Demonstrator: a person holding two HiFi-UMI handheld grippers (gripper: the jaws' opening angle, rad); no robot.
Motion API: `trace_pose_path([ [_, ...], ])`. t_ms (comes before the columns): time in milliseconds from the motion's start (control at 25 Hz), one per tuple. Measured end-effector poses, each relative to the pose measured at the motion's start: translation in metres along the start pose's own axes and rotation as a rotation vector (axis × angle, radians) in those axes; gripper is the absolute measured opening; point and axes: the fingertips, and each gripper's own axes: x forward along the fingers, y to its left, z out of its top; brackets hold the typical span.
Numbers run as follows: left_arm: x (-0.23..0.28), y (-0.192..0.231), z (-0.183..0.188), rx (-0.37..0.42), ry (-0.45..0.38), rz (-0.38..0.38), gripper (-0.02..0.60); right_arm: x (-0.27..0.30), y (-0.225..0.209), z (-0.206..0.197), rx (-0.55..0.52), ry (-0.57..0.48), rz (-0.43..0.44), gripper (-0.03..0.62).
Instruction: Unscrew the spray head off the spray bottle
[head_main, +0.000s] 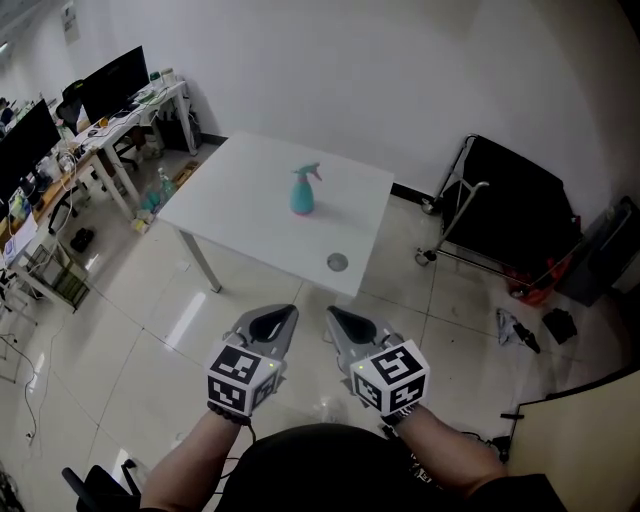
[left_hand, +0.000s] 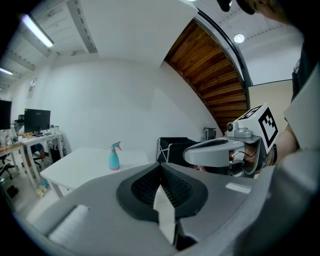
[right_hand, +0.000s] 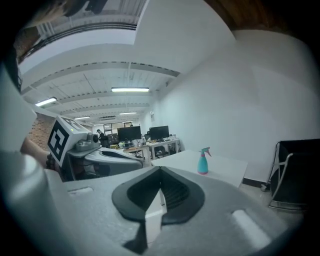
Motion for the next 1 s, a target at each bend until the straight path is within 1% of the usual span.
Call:
trace_pose_path([
  [240,0.043,-0.009,0.014,0.009,0.018,0.028,0.017,-0.001,-0.047,0.004,0.015,-0.007,0.029,-0.010],
  [400,0.059,-0.011,0.021,0.015,0.020,0.059,0.017,-0.001,-0.069,0.006,0.022,-0.005,0.051,-0.009],
  [640,0.072,-0.007,0.024,0.014,0.032,0.079,0.017,0.003,-0.084,0.005,0.035,-0.008,0.067,-0.009],
  [800,0.076,0.000,0.023,0.021,0.038,0.092,0.017,0.012,-0.086,0.006,0.035,-0.003,0.079,-0.009],
  [1000,0.083,0.016,0.026,0.002,0.027,0.081,0.017,0.030,-0.088,0.011,0.018,0.002,0.080,-0.010],
])
